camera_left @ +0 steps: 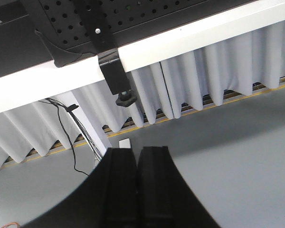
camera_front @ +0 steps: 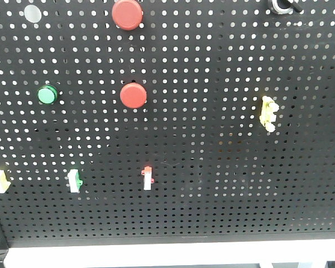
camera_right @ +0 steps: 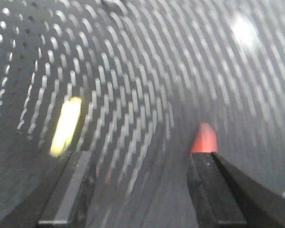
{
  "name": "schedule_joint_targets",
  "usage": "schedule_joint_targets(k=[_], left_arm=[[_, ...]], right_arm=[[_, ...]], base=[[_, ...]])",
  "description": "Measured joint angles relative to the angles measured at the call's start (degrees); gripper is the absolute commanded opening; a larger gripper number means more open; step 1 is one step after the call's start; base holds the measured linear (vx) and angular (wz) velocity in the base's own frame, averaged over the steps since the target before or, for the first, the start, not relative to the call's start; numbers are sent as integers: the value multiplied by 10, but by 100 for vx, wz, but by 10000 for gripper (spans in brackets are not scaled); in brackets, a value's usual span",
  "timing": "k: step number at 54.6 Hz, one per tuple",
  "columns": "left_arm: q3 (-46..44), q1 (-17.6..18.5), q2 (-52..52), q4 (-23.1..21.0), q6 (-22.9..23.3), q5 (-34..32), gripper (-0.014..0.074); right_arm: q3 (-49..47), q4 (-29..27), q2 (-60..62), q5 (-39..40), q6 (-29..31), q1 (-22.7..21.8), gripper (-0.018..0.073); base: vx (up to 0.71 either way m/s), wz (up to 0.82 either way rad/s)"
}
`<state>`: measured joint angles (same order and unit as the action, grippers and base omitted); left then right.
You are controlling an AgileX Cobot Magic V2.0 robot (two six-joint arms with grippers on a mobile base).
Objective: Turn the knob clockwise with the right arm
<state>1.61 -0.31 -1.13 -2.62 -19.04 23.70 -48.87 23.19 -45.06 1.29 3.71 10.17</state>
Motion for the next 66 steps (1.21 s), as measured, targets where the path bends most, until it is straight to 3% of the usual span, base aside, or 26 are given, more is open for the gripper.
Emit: schedule_joint_targets(k=[15, 25, 38, 66], left_arm=[[0, 0, 0, 0, 0, 0, -6], [0, 0, 0, 0, 0, 0, -6], [0, 0, 0, 0, 0, 0, -6], [0, 0, 0, 0, 0, 0, -6]], right_arm=[[-181, 134, -154, -1, 1, 75, 494], [-278, 200, -208, -5, 1, 91, 494], [-334, 227, -247, -13, 1, 91, 477], [-340, 230, -276, -29, 28, 91, 358]], base=[[0, 0], [0, 0], [0, 0], [0, 0]])
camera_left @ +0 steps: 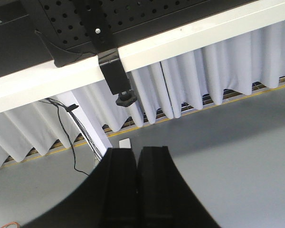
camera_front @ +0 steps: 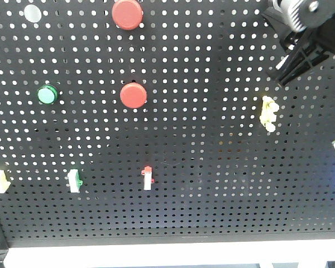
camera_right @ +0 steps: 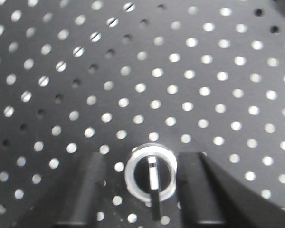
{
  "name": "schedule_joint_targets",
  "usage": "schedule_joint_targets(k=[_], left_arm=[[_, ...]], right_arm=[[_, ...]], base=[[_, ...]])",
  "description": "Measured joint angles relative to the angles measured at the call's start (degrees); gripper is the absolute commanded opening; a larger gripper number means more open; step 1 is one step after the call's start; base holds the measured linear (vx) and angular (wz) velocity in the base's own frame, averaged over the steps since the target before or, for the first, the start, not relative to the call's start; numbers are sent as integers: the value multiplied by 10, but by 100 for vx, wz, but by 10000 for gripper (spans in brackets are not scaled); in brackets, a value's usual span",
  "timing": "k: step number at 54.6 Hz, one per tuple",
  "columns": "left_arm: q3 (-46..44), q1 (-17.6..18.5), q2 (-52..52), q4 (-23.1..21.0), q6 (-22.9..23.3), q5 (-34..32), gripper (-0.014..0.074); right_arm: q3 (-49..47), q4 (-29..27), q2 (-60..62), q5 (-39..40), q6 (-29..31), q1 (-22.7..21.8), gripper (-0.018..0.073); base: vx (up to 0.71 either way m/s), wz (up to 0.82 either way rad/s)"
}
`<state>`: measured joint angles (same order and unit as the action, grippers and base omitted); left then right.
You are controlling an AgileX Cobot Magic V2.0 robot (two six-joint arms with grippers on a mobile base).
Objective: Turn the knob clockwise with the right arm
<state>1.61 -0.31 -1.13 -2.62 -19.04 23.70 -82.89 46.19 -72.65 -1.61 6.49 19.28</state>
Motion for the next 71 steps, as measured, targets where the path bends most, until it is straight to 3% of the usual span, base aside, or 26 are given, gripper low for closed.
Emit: schedule_joint_targets(k=[17, 30, 56, 65, 71], left_arm=[[0, 0, 0, 0, 0, 0, -6], [0, 0, 0, 0, 0, 0, -6], [0, 0, 0, 0, 0, 0, -6], [0, 0, 0, 0, 0, 0, -6], [0, 0, 0, 0, 0, 0, -6]], right_arm=[[-16, 9, -15, -2, 5, -9, 358], [-46, 11, -34, -11, -26, -20, 342], [-48, 9, -34, -38, -31, -14, 18], [-48, 9, -34, -43, -50, -13, -13], [-48, 9, -34, -45, -102, -13, -12]], base=[[0, 0], [0, 0], [0, 0], [0, 0], [0, 0]])
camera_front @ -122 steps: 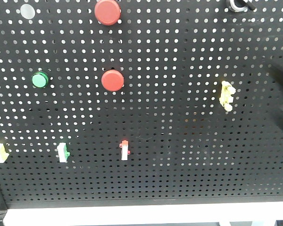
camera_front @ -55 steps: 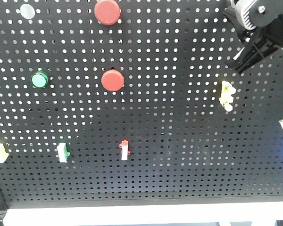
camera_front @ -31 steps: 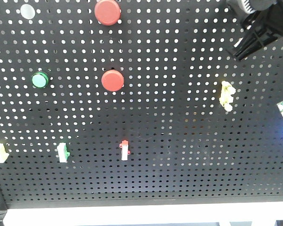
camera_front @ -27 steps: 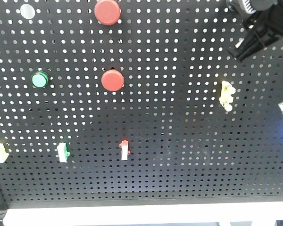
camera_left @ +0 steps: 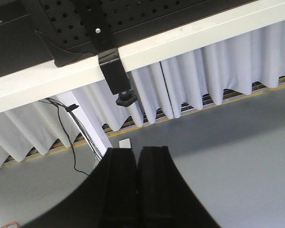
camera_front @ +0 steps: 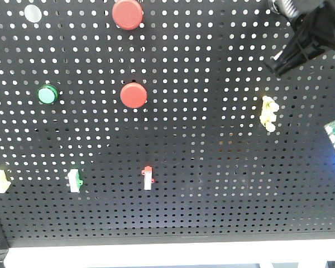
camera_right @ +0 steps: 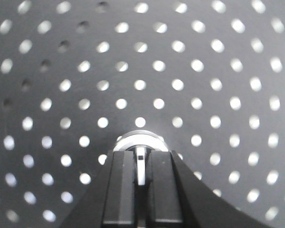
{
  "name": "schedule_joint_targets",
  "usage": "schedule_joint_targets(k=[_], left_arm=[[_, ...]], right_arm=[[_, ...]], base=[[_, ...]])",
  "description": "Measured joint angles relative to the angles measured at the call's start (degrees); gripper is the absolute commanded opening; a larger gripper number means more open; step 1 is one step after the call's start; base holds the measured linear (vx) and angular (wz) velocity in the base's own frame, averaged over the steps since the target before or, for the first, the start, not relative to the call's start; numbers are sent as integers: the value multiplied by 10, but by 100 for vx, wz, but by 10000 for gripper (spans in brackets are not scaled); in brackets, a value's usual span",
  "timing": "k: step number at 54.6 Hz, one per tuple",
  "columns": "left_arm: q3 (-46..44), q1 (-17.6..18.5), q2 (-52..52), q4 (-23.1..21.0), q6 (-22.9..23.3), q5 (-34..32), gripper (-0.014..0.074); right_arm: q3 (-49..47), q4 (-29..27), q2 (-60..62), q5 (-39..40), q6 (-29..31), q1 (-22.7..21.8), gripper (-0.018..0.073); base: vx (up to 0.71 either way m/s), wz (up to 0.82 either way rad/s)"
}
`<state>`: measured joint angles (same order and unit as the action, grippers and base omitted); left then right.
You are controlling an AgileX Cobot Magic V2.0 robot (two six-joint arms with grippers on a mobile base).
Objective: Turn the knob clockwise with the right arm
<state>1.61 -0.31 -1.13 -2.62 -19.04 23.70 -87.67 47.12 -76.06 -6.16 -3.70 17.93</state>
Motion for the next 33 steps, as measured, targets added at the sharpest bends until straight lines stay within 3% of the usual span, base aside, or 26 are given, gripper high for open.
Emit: schedule_joint_targets(k=[5, 6, 7, 33], left_arm=[[0, 0, 0, 0, 0, 0, -6], [0, 0, 0, 0, 0, 0, -6], [0, 0, 0, 0, 0, 0, -6], [0, 0, 0, 0, 0, 0, -6]], right_arm=[[0, -2, 0, 0, -68, 0, -12], [0, -12, 0, -1, -162, 0, -10], [0, -14, 0, -1, -179, 0, -10], [-2, -91, 2, -7, -540, 0, -8]], base=[[0, 0], [0, 0], [0, 0], [0, 0]])
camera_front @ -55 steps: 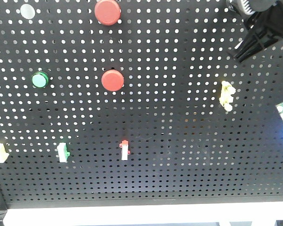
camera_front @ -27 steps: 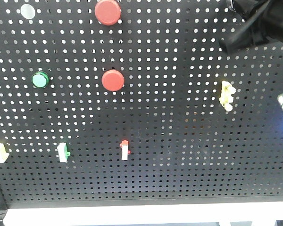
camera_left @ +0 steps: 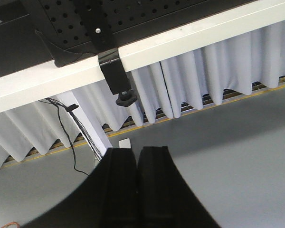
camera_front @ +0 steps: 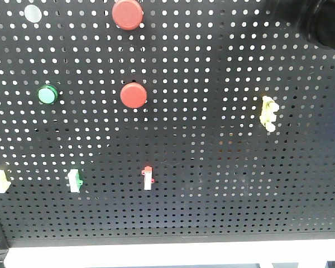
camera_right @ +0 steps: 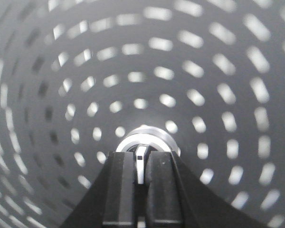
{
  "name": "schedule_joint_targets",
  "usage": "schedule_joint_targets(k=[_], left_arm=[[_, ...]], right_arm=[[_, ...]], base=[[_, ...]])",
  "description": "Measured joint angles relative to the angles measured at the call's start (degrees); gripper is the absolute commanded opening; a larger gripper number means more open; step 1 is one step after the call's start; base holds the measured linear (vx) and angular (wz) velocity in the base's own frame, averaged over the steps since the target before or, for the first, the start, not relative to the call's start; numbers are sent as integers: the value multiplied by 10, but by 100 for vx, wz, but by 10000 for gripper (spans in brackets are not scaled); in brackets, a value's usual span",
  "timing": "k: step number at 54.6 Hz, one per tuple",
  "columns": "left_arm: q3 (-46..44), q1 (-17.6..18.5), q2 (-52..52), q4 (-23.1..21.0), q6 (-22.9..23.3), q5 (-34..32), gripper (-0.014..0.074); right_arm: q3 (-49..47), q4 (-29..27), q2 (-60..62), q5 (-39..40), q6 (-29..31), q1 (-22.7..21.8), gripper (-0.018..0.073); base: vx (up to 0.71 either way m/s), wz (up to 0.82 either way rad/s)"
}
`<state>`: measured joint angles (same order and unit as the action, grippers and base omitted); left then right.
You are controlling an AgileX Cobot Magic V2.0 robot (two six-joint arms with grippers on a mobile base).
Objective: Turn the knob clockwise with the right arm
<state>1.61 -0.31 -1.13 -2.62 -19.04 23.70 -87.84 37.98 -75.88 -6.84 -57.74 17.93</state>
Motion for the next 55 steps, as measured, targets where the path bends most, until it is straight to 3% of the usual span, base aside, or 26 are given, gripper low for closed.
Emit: schedule_joint_targets(k=[12, 29, 43, 55], left_arm=[[0, 0, 0, 0, 0, 0, -6], [0, 0, 0, 0, 0, 0, -6], [0, 0, 0, 0, 0, 0, -6], [0, 0, 0, 0, 0, 0, -6]], right_arm=[[0, -53, 1, -2, -153, 0, -8], [-3, -143, 7, -19, -314, -5, -6], [-3, -150, 7, -27, -329, -5, 32], [-3, -143, 10, -26, -315, -5, 184]], base=[[0, 0], [0, 0], [0, 0], [0, 0]])
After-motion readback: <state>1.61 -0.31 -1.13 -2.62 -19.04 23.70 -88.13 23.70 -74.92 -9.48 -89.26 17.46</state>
